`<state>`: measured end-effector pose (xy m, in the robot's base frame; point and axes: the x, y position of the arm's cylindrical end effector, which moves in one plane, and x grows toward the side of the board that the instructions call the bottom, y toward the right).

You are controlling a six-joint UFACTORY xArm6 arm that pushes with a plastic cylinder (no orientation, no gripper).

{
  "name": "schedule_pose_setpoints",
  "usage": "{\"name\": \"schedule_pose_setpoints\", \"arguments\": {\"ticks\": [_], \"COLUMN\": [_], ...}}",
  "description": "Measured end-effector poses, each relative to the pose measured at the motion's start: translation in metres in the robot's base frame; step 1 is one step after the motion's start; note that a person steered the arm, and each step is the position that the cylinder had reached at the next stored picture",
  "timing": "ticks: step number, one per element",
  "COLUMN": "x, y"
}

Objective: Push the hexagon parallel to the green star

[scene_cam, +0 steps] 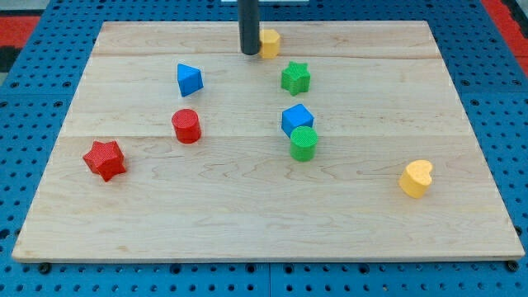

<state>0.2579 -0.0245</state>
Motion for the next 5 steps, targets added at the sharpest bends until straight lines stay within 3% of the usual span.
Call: {"name": "schedule_pose_setpoints", "arguments": {"ticks": [1,2,3,5], "x": [-0.03,-0.014,0.028,0.006], "y": [-0.021,0.038,0.096,0.139]}}
